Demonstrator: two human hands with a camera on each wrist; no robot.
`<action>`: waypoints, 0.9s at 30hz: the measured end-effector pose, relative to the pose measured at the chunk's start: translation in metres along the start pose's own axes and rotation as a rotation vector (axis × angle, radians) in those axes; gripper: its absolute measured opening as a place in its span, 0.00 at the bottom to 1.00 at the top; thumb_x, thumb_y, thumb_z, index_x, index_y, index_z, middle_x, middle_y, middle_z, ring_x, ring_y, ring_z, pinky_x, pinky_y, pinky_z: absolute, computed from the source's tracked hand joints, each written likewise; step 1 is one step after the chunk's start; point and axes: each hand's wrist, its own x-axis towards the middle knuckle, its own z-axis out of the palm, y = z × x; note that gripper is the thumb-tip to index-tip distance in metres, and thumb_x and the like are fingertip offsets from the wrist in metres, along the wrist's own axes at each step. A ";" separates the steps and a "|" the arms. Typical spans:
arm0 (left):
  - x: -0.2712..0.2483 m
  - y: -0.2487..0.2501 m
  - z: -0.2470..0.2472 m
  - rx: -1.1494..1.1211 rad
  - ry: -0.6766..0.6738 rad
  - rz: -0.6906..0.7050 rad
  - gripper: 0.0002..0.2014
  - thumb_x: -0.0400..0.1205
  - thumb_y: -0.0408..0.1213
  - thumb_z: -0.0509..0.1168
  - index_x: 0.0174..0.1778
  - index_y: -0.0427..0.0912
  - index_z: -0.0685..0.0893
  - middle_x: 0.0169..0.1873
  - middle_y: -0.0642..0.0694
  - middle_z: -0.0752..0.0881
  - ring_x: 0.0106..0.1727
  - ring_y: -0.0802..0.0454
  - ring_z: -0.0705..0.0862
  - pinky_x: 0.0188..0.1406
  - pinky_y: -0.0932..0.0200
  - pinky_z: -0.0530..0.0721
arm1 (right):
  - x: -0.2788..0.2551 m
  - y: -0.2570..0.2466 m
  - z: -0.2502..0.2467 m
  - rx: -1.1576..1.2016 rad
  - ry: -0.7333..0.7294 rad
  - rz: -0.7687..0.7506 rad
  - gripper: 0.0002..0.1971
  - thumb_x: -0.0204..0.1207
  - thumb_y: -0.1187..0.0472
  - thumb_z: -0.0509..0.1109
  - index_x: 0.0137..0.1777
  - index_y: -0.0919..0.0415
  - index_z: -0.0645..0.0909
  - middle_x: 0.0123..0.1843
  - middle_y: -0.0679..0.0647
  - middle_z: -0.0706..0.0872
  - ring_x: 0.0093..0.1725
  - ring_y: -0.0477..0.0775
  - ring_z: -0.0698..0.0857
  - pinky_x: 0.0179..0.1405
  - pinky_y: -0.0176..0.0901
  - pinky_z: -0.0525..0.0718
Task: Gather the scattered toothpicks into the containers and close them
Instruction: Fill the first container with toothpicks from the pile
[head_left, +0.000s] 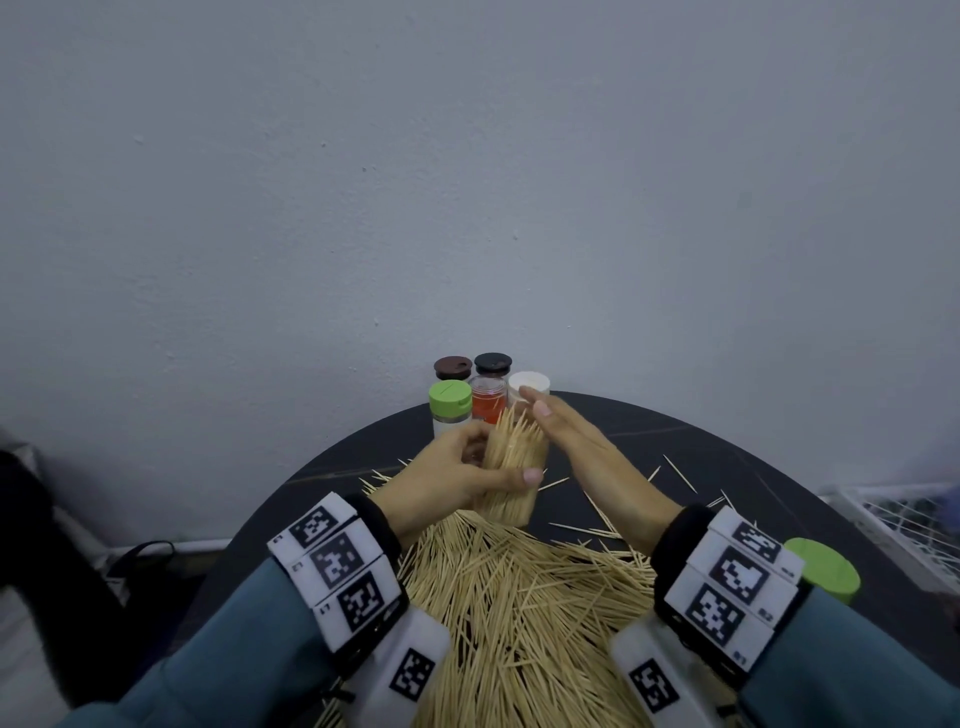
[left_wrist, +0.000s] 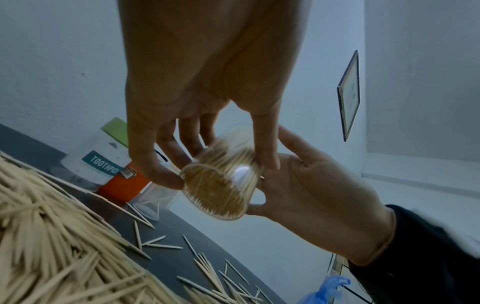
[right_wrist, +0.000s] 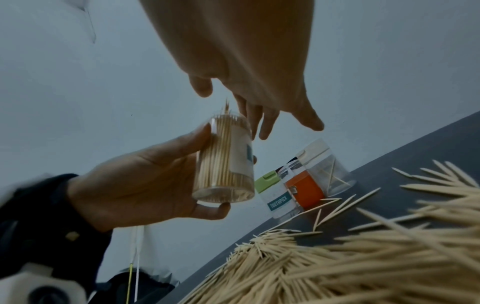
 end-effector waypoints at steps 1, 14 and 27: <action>0.000 0.000 0.000 -0.012 0.019 0.002 0.23 0.71 0.36 0.75 0.62 0.44 0.79 0.54 0.47 0.86 0.56 0.53 0.85 0.48 0.61 0.85 | 0.001 0.001 -0.001 -0.006 0.009 -0.026 0.21 0.84 0.52 0.54 0.76 0.48 0.68 0.71 0.39 0.75 0.70 0.33 0.71 0.54 0.16 0.69; 0.004 -0.003 -0.007 -0.004 0.161 0.032 0.24 0.72 0.38 0.75 0.64 0.43 0.79 0.56 0.44 0.86 0.58 0.48 0.85 0.55 0.52 0.86 | 0.004 0.006 -0.003 -0.190 -0.020 -0.128 0.19 0.83 0.55 0.58 0.73 0.44 0.70 0.73 0.41 0.74 0.70 0.35 0.71 0.69 0.30 0.68; 0.004 -0.005 -0.010 0.074 0.114 0.044 0.29 0.64 0.40 0.79 0.61 0.46 0.80 0.57 0.44 0.85 0.60 0.48 0.83 0.62 0.50 0.82 | 0.004 0.007 -0.006 -0.255 -0.030 -0.124 0.21 0.83 0.57 0.59 0.74 0.40 0.67 0.67 0.33 0.74 0.65 0.27 0.71 0.60 0.20 0.69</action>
